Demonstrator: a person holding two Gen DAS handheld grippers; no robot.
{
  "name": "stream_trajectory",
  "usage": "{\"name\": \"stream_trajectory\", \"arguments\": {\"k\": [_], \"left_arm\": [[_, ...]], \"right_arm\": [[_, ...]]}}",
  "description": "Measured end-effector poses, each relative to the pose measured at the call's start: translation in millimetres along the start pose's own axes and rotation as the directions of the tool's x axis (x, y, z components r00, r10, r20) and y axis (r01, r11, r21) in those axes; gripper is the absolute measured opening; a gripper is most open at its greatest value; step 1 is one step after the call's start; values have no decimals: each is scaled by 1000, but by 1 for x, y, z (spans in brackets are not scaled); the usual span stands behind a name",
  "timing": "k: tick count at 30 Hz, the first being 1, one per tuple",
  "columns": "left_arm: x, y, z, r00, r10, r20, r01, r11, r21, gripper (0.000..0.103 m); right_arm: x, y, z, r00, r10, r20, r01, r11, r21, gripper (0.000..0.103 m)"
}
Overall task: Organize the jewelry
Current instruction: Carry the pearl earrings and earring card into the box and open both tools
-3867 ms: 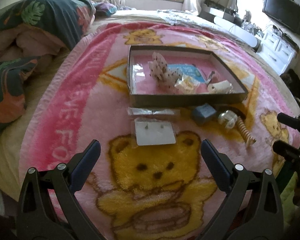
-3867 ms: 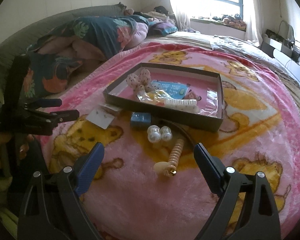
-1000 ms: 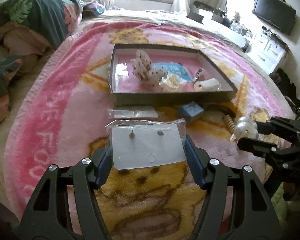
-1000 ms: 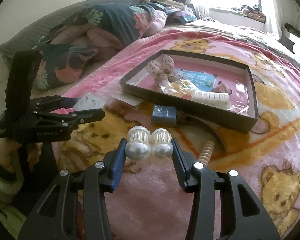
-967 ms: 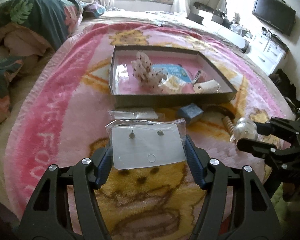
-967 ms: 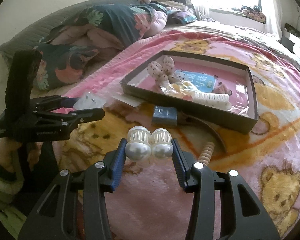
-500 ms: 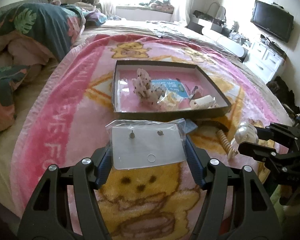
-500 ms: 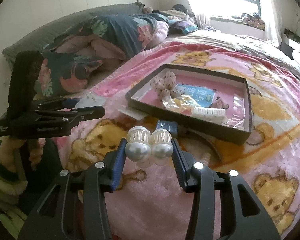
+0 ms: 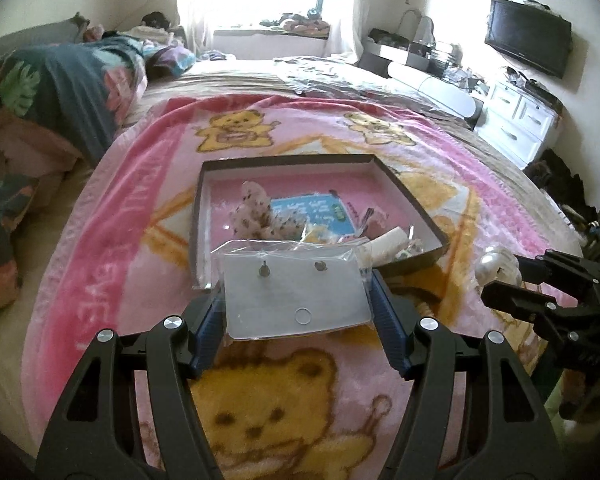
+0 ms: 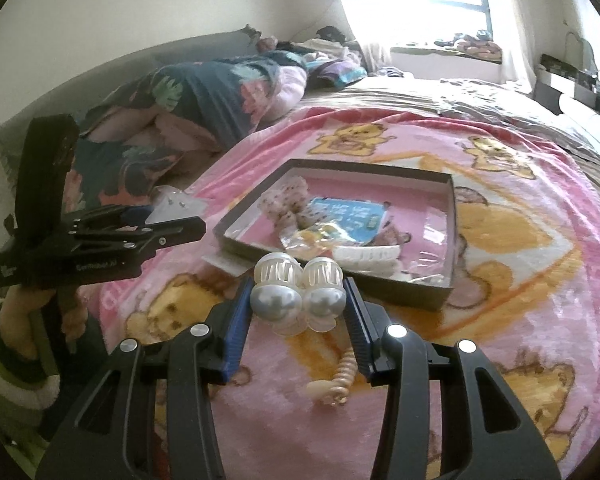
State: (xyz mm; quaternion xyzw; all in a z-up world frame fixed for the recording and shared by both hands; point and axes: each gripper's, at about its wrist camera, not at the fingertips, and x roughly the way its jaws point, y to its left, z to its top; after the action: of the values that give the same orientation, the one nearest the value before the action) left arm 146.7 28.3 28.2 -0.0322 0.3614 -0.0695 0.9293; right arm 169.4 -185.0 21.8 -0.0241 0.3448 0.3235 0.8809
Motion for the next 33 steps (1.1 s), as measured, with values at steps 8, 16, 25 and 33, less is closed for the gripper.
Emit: {"name": "stream_trajectory", "arguments": {"k": [8, 16, 25, 33], "left_arm": [[18, -16, 22, 1000, -21, 3, 21, 999, 42, 57], [43, -23, 43, 999, -51, -16, 51, 997, 53, 58], [74, -27, 70, 998, -47, -30, 49, 996, 76, 58], [105, -30, 82, 997, -45, -59, 51, 994, 94, 58]], "right_arm": [[-9, -24, 6, 998, -47, 31, 46, 998, 45, 43], [-12, -45, 17, 994, -94, 56, 90, 993, 76, 43], [-14, -65, 34, 987, -138, 80, 129, 986, 102, 43], [-3, -86, 53, 981, -175, 82, 164, 978, 129, 43]]}}
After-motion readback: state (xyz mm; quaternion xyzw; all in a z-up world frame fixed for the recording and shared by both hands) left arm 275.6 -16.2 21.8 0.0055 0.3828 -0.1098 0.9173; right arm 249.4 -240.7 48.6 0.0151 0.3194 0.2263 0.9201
